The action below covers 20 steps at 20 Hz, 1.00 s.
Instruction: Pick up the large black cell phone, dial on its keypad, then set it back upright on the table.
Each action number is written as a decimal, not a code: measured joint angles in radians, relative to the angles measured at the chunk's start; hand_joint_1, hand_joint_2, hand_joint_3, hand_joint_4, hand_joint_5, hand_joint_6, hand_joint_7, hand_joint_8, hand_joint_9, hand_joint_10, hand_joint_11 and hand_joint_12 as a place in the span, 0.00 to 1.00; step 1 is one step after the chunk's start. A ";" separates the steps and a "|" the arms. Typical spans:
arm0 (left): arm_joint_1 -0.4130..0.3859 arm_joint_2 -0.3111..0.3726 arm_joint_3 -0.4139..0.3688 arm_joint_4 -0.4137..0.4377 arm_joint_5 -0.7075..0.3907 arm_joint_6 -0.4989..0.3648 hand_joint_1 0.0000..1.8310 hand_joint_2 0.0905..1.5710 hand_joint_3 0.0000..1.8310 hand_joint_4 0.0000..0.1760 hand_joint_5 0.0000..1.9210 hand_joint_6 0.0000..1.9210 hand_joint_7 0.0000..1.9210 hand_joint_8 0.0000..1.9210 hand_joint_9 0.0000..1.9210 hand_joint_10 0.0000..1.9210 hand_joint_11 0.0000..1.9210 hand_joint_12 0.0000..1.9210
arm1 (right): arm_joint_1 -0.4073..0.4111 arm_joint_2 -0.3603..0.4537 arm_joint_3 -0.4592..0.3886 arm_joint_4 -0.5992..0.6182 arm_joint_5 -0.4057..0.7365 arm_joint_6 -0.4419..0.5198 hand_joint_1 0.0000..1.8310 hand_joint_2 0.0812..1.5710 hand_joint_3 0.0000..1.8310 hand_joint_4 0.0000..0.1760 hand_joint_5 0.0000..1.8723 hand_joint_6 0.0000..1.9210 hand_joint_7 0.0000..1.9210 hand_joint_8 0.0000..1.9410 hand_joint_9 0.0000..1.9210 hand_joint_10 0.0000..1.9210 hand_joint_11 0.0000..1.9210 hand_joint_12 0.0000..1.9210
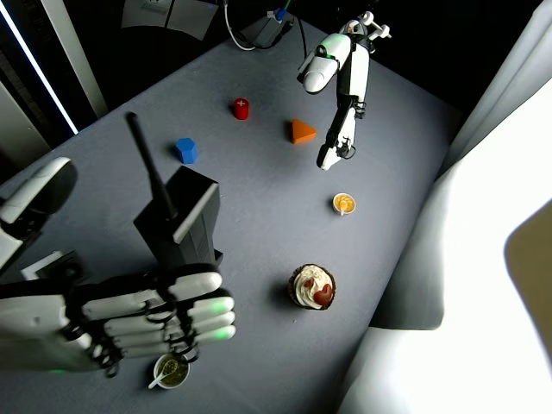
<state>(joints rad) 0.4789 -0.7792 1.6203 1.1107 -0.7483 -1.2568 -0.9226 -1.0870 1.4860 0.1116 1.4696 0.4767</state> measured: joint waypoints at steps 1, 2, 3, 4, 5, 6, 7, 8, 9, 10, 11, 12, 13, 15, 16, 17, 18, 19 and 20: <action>0.000 0.000 0.000 0.000 0.001 0.000 0.05 0.74 0.00 0.00 0.18 0.00 0.20 0.00 0.18 0.00 0.00 0.43 | -0.056 0.046 -0.030 0.018 0.017 -0.018 0.14 0.56 0.00 0.75 0.00 0.00 0.00 0.00 0.00 0.00 0.00 0.00; 0.000 0.000 0.000 -0.002 0.001 0.001 0.05 0.74 0.00 0.00 0.18 0.00 0.20 0.00 0.18 0.00 0.00 0.43 | -0.103 0.084 -0.068 0.050 0.025 -0.028 0.14 0.56 0.00 0.75 0.00 0.00 0.00 0.00 0.00 0.00 0.00 0.00; 0.000 0.000 0.000 -0.004 -0.001 0.001 0.05 0.74 0.00 0.00 0.18 0.00 0.20 0.00 0.18 0.00 0.00 0.43 | -0.145 0.123 -0.111 0.083 0.028 -0.030 0.14 0.56 0.00 0.75 0.00 0.00 0.00 0.00 0.00 0.00 0.00 0.00; 0.000 0.000 -0.001 -0.005 0.000 0.003 0.07 0.73 0.00 0.00 0.20 0.00 0.21 0.00 0.19 0.00 0.00 0.46 | -0.206 0.174 -0.177 0.146 0.042 -0.031 0.13 0.57 0.00 0.73 0.00 0.00 0.00 0.00 0.00 0.00 0.00 0.00; 0.000 0.000 -0.003 -0.007 -0.001 0.003 0.05 0.74 0.00 0.00 0.17 0.00 0.19 0.00 0.17 0.00 0.00 0.42 | -0.249 0.212 -0.222 0.191 0.058 -0.032 0.13 0.59 0.01 0.67 0.00 0.00 0.00 0.00 0.00 0.00 0.00 0.00; 0.001 0.001 -0.003 -0.008 0.000 0.003 0.05 0.74 0.00 0.00 0.18 0.00 0.19 0.00 0.17 0.00 0.00 0.42 | -0.293 0.246 -0.266 0.237 0.081 -0.032 0.14 0.58 0.01 0.65 0.00 0.00 0.00 0.00 0.00 0.00 0.00 0.00; 0.003 0.001 -0.003 -0.011 0.003 0.004 0.03 0.76 0.00 0.00 0.14 0.00 0.15 0.00 0.14 0.00 0.00 0.36 | -0.381 0.319 -0.357 0.299 0.130 -0.032 0.21 0.56 0.00 0.62 0.02 0.01 0.00 0.00 0.00 0.00 0.01 0.01; 0.003 0.003 -0.010 -0.012 0.009 0.004 0.03 0.76 0.00 0.00 0.14 0.00 0.15 0.00 0.14 0.00 0.00 0.36 | -0.410 0.341 -0.385 0.317 0.156 -0.032 0.21 0.56 0.00 0.62 0.02 0.01 0.00 0.00 0.00 0.00 0.01 0.01; 0.004 0.003 -0.014 -0.014 0.005 0.004 0.04 0.75 0.00 0.00 0.14 0.00 0.15 0.00 0.14 0.00 0.00 0.35 | -0.455 0.372 -0.439 0.372 0.178 -0.031 0.21 0.56 0.00 0.62 0.02 0.01 0.00 0.00 0.00 0.00 0.02 0.01; 0.004 0.003 -0.018 -0.015 0.002 0.004 0.05 0.75 0.00 0.00 0.14 0.00 0.15 0.00 0.13 0.00 0.00 0.35 | -0.488 0.393 -0.483 0.432 0.180 -0.025 0.21 0.56 0.00 0.58 0.02 0.01 0.01 0.00 0.00 0.00 0.02 0.01; 0.004 0.003 -0.018 -0.013 0.000 0.004 0.02 0.76 0.00 0.00 0.12 0.00 0.13 0.00 0.12 0.00 0.00 0.31 | -0.526 0.418 -0.533 0.508 0.175 -0.009 0.21 0.56 0.00 0.47 0.03 0.01 0.02 0.01 0.00 0.00 0.02 0.02; 0.004 0.003 -0.018 -0.013 0.002 0.004 0.02 0.76 0.00 0.00 0.12 0.00 0.13 0.00 0.12 0.00 0.00 0.31 | -0.553 0.436 -0.566 0.560 0.174 0.000 0.21 0.56 0.00 0.47 0.03 0.01 0.02 0.01 0.00 0.00 0.02 0.02; 0.004 0.003 -0.018 -0.014 0.005 0.004 0.02 0.76 0.00 0.00 0.11 0.00 0.12 0.00 0.11 0.00 0.00 0.29 | -0.584 0.459 -0.613 0.620 0.172 0.009 0.20 0.57 0.00 0.44 0.03 0.00 0.02 0.00 0.00 0.00 0.02 0.02; 0.014 0.003 -0.018 -0.021 0.002 0.003 0.00 0.76 0.00 0.00 0.11 0.00 0.11 0.00 0.11 0.00 0.00 0.24 | -0.672 0.499 -0.713 0.699 0.174 0.048 0.14 0.62 0.00 0.46 0.04 0.00 0.03 0.01 0.02 0.00 0.00 0.11; 0.015 0.003 -0.018 -0.015 0.002 0.004 0.00 0.76 0.00 0.00 0.11 0.00 0.11 0.00 0.11 0.00 0.00 0.24 | -0.698 0.507 -0.745 0.719 0.175 0.072 0.14 0.62 0.00 0.46 0.04 0.00 0.03 0.01 0.02 0.00 0.00 0.11; 0.023 0.003 -0.018 -0.016 0.003 0.004 0.01 0.76 0.00 0.00 0.11 0.00 0.12 0.00 0.11 0.00 0.00 0.26 | -0.734 0.517 -0.782 0.747 0.173 0.106 0.17 0.62 0.00 0.43 0.06 0.00 0.05 0.01 0.03 0.00 0.00 0.14; 0.025 0.003 -0.018 -0.016 0.006 0.004 0.01 0.76 0.00 0.00 0.13 0.01 0.13 0.00 0.12 0.00 0.00 0.29 | -0.778 0.530 -0.817 0.779 0.171 0.139 0.17 0.63 0.00 0.36 0.06 0.00 0.06 0.00 0.04 0.00 0.00 0.18; 0.025 0.003 -0.018 -0.016 0.008 0.006 0.00 0.77 0.00 0.00 0.16 0.01 0.14 0.00 0.12 0.00 0.00 0.28 | -0.824 0.545 -0.850 0.806 0.172 0.150 0.13 0.64 0.00 0.45 0.05 0.00 0.05 0.00 0.05 0.00 0.00 0.21; 0.025 0.003 -0.018 -0.024 0.007 0.007 0.00 0.77 0.00 0.00 0.16 0.01 0.14 0.00 0.12 0.00 0.00 0.28 | -0.832 0.545 -0.861 0.816 0.174 0.154 0.13 0.64 0.00 0.45 0.05 0.00 0.05 0.00 0.05 0.00 0.00 0.21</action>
<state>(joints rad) 0.5037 -0.7761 1.6028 1.0866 -0.7410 -1.2499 -1.7546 -0.5419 0.6247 0.9272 1.6436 0.6312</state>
